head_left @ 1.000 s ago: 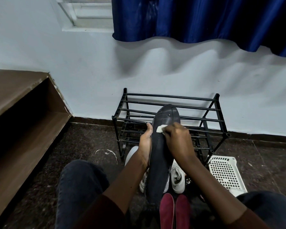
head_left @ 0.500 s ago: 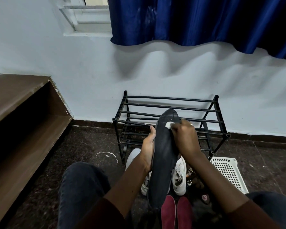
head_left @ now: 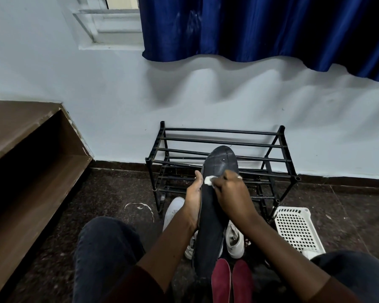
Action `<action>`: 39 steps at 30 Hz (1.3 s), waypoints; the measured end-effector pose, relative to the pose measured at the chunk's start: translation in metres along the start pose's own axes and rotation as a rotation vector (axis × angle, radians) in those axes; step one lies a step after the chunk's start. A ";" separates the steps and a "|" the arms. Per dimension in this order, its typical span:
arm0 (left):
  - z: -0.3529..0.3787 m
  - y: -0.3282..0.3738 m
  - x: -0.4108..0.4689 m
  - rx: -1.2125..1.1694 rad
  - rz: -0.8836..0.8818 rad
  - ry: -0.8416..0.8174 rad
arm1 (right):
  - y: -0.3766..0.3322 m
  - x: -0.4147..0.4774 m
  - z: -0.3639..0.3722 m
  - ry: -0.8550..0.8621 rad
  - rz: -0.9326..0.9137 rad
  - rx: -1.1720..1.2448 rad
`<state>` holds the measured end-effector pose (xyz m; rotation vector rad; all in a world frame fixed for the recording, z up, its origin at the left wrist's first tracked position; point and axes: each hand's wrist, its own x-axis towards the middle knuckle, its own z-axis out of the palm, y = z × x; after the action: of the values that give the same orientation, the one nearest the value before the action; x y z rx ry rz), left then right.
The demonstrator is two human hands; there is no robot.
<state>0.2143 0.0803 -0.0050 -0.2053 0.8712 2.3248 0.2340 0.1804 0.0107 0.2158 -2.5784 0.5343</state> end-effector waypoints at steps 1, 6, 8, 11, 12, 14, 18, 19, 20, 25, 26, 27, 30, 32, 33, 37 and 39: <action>0.001 -0.001 0.000 0.002 0.005 0.006 | 0.003 0.007 -0.002 0.011 0.018 -0.033; 0.006 0.000 -0.003 -0.014 0.003 0.006 | 0.014 0.037 -0.006 0.083 0.194 -0.050; 0.006 0.000 -0.002 -0.013 0.021 -0.003 | 0.011 0.038 -0.005 0.124 0.239 -0.037; -0.001 0.003 0.001 0.002 0.050 -0.016 | -0.001 0.027 0.000 0.123 0.167 -0.021; -0.004 0.005 0.002 0.002 0.058 -0.020 | -0.007 0.020 0.003 0.105 0.124 -0.015; -0.009 0.006 0.005 0.021 0.065 -0.006 | -0.016 0.005 0.007 0.068 0.045 0.010; -0.014 0.005 0.008 0.007 -0.004 0.009 | -0.011 0.003 0.010 0.064 0.001 0.056; -0.015 0.003 0.010 0.019 -0.009 0.006 | -0.008 0.007 0.010 0.057 0.012 0.053; -0.014 0.003 0.009 0.035 -0.005 -0.005 | -0.006 0.013 0.009 0.053 0.023 0.041; -0.001 0.006 0.002 0.134 0.007 -0.146 | 0.011 0.046 0.000 0.066 0.155 -0.039; 0.000 0.006 0.001 0.139 0.010 -0.123 | 0.012 0.050 -0.001 0.073 0.180 -0.038; 0.000 0.007 0.001 0.127 -0.005 -0.097 | 0.012 0.051 -0.002 0.096 0.173 -0.039; -0.008 0.006 0.006 0.075 -0.038 -0.060 | 0.004 0.041 0.002 0.180 0.039 -0.005; -0.009 0.005 0.004 0.048 0.004 -0.063 | 0.000 0.033 0.007 0.172 -0.075 0.032; -0.010 0.004 0.004 0.035 0.028 -0.077 | -0.001 0.028 0.009 0.152 -0.115 0.037; -0.002 0.005 0.002 -0.010 -0.021 -0.099 | 0.004 0.028 0.013 0.097 -0.120 0.027; 0.001 0.007 0.000 -0.004 -0.045 -0.032 | 0.007 0.035 0.010 0.112 -0.088 -0.013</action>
<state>0.2098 0.0766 -0.0004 -0.1870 0.8379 2.2819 0.1975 0.1803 0.0179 0.2849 -2.4513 0.4829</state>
